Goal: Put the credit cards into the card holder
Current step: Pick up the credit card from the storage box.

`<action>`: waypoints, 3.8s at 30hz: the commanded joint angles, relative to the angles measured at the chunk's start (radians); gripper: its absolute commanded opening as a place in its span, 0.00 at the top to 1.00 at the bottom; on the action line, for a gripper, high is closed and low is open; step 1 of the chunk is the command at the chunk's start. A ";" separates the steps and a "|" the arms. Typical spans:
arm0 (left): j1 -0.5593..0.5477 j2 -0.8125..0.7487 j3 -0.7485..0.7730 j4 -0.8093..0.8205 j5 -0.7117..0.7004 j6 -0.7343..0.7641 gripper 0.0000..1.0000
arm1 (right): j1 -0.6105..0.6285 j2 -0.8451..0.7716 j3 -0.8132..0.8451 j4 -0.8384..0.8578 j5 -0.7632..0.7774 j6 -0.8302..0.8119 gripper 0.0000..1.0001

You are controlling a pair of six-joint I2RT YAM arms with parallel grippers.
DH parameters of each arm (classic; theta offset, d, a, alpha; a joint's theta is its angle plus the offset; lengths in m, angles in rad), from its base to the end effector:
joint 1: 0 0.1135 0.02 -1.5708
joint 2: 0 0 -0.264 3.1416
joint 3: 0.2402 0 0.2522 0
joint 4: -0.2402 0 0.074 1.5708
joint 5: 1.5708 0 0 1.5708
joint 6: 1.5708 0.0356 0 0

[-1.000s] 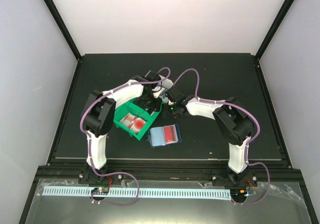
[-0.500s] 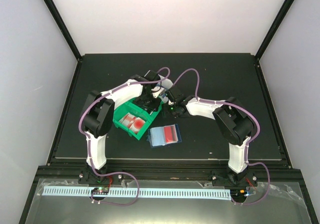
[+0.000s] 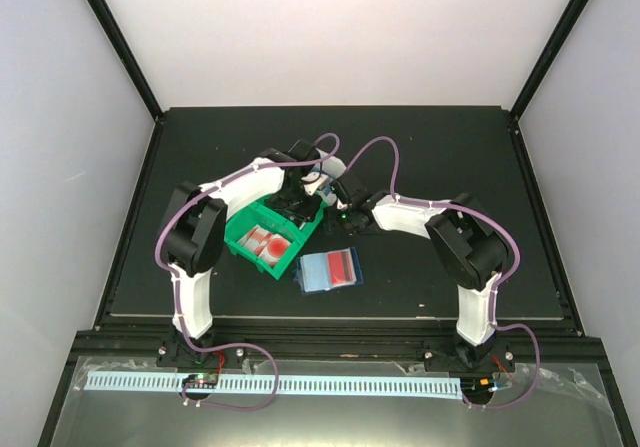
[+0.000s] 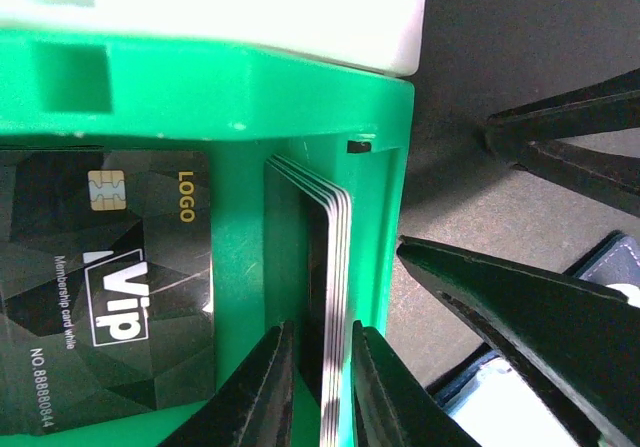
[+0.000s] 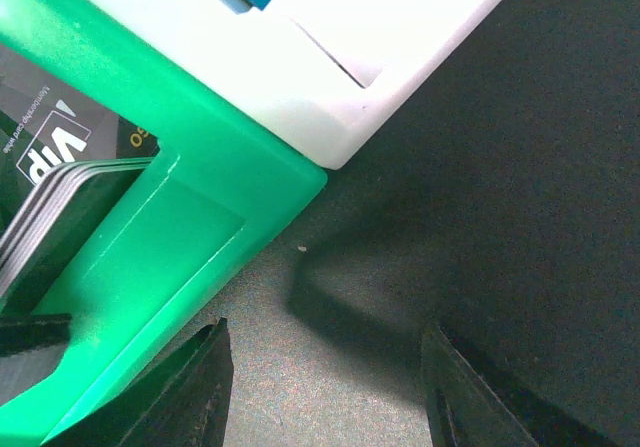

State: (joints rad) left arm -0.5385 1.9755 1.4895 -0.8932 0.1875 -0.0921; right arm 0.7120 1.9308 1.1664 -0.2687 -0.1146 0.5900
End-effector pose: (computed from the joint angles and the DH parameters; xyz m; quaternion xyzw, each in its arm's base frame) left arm 0.3308 -0.2054 0.1878 0.2281 0.9645 -0.1181 0.0616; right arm 0.2906 0.2562 0.1404 -0.0739 0.9598 0.2046 0.1775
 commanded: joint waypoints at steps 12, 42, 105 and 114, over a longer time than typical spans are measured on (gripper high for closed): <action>0.002 -0.059 0.018 -0.033 0.004 0.015 0.74 | 0.007 0.030 -0.019 -0.033 -0.003 0.015 0.46; -0.006 -0.075 -0.016 -0.020 0.038 0.034 0.83 | 0.007 0.025 -0.039 -0.009 0.003 0.051 0.47; -0.006 -0.090 -0.056 0.006 0.055 0.018 0.84 | 0.000 0.029 -0.060 0.011 -0.002 0.064 0.48; -0.005 -0.103 -0.051 0.000 0.061 0.013 0.88 | -0.001 0.032 -0.059 0.011 -0.004 0.062 0.48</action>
State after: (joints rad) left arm -0.5381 1.9110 1.4311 -0.8845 0.2100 -0.0723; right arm 0.7113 1.9289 1.1400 -0.2073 -0.1150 0.6376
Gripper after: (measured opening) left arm 0.130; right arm 0.518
